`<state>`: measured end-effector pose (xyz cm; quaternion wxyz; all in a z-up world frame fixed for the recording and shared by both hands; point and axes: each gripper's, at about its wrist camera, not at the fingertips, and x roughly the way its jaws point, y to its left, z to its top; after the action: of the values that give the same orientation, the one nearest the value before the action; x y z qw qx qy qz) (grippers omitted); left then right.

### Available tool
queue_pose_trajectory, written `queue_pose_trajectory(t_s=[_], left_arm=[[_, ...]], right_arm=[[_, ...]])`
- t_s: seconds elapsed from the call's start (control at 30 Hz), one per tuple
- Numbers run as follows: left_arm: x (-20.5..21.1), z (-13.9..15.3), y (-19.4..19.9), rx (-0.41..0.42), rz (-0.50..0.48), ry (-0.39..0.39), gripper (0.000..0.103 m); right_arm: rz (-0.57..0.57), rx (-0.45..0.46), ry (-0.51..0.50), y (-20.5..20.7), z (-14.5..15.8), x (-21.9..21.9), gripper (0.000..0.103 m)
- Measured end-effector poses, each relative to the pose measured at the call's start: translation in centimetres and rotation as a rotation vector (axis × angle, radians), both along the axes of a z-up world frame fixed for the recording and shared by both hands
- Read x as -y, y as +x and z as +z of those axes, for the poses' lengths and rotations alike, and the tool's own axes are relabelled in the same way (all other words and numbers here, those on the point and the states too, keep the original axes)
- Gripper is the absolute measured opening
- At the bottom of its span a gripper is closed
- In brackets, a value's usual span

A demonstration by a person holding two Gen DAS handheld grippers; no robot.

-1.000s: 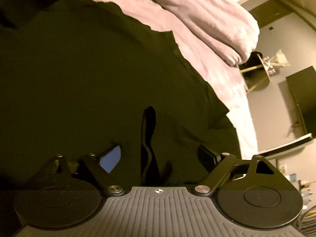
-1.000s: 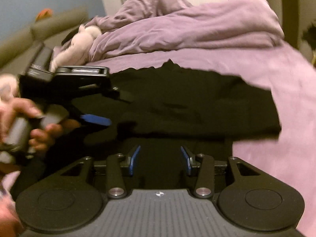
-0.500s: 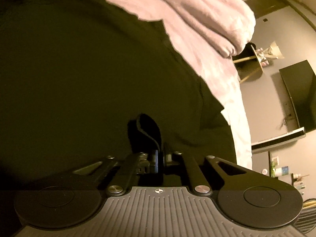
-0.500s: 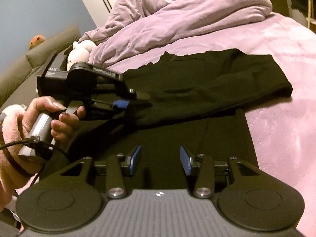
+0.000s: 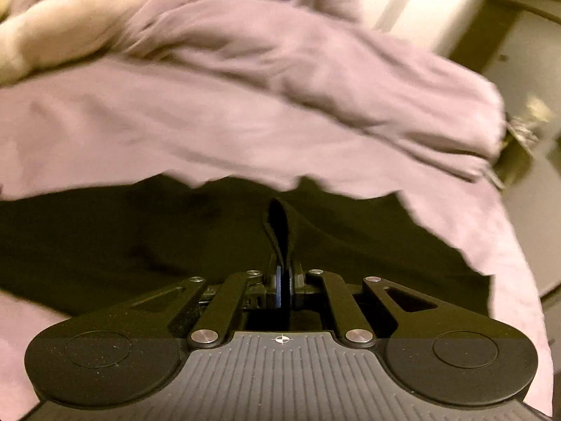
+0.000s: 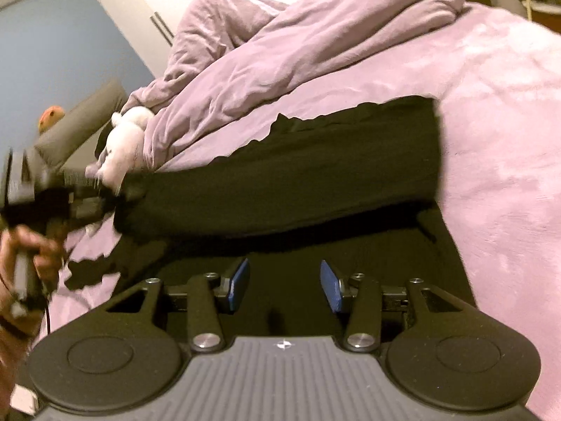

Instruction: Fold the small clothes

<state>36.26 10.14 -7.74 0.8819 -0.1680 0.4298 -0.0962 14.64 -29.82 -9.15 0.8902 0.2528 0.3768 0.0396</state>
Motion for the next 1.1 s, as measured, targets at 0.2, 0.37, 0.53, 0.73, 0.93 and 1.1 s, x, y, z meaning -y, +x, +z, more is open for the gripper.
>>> queue_pose_trajectory(t_s=[0.2, 0.37, 0.53, 0.73, 0.93, 1.1], left_arm=[[-1.3, -2.6, 0.2, -0.068, 0.009, -0.064, 0.006], [-1.9, -3.1, 0.2, -0.050, 0.001, -0.071, 0.006], [-2.4, -1.9, 0.1, 0.027, 0.034, -0.045, 0.006], [-3.1, -1.8, 0.2, 0.028, 0.042, -0.038, 0.006], [-3.1, -2.4, 0.3, 0.012, 0.035, -0.026, 0.006], [-2.4, -2.6, 0.5, 0.028, 0.021, -0.042, 0.006]], right_arm=[[-0.075, -0.061, 0.041, 2.0, -0.6, 0.7, 0.045], [-0.074, 0.045, -0.001, 1.8, 2.4, 2.1, 0.045], [-0.142, 0.039, -0.120, 5.4, 2.9, 4.4, 0.051], [-0.146, -0.047, -0.235, 10.8, 0.1, 4.9, 0.051], [-0.084, -0.057, -0.321, 13.2, -0.7, 3.6, 0.008], [-0.081, 0.007, -0.483, 14.4, -0.1, 3.0, 0.003]])
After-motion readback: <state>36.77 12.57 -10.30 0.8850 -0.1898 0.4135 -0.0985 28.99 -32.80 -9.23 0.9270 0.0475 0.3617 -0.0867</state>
